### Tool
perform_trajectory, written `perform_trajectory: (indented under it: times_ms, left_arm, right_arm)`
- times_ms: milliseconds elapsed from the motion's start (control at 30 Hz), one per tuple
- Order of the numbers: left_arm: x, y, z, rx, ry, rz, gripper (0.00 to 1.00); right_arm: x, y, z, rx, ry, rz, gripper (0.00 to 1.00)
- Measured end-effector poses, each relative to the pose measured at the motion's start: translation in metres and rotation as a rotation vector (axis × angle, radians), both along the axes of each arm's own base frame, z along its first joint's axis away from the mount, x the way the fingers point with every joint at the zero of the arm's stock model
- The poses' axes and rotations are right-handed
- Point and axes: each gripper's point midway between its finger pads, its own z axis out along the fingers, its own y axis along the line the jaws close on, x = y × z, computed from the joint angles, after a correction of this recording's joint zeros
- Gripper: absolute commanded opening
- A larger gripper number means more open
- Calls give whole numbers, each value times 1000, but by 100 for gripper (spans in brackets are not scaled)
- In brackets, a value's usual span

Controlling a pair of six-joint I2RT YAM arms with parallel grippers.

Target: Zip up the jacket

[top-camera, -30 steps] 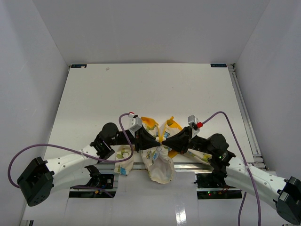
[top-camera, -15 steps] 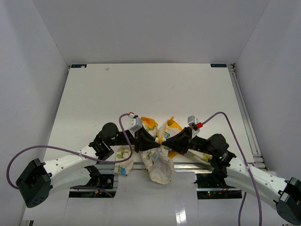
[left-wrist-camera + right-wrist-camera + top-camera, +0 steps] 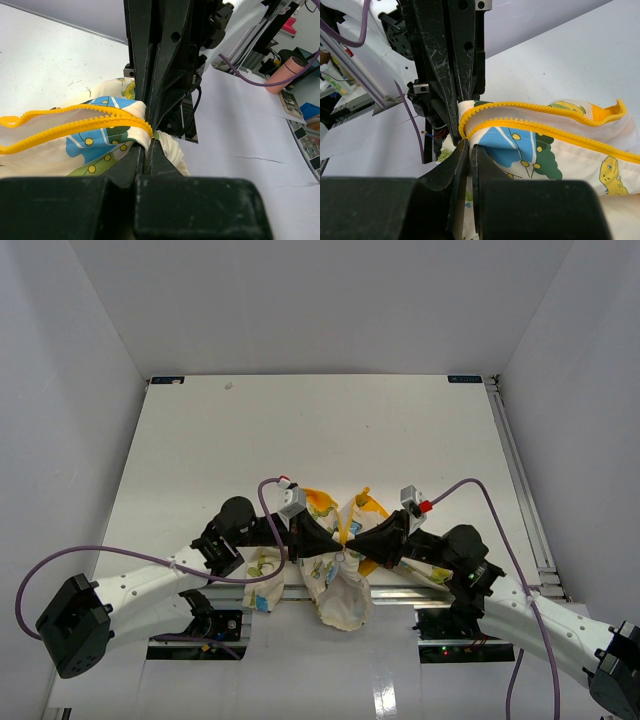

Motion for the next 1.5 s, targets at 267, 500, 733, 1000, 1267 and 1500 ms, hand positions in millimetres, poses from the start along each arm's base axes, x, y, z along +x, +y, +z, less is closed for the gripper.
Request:
perform_trajectory:
  times_ms: [267, 500, 733, 1000, 1267, 1500]
  left_arm:
    - [2, 0, 3, 13, -7, 6, 0]
    - [3, 0, 3, 21, -13, 9, 0]
    - [5, 0, 4, 22, -20, 15, 0]
    - [7, -2, 11, 17, -35, 15, 0]
    - [6, -2, 9, 26, -36, 9, 0]
    - [5, -2, 10, 24, -47, 2, 0]
  right_arm:
    - [3, 1, 4, -21, -1, -14, 8]
    - [5, 0, 4, -26, 0, -25, 8]
    - [7, -1, 7, -24, 4, -47, 8]
    - [11, -5, 14, 1, 3, -82, 8]
    - [11, -5, 12, -5, 10, -82, 8]
    - [11, -5, 15, -6, 16, -88, 8]
